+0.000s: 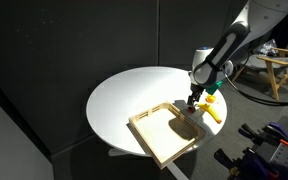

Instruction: Put the red fruit in the crate

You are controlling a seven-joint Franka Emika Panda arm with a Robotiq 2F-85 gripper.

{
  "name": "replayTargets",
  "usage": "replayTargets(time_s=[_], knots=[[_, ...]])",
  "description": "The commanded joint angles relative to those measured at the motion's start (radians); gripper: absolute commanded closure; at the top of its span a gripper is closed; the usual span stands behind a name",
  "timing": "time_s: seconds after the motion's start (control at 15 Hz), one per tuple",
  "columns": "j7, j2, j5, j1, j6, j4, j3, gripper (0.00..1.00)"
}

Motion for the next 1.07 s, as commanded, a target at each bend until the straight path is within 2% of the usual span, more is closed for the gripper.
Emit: replayTargets(time_s=[0.0,1.0], knots=[[-0.003,0.022,-0.022,-0.010,0.005,0.029,0.006,0.00],[0.002,0.051,-0.028,-0.005,0.003,0.050,0.002,0.00]])
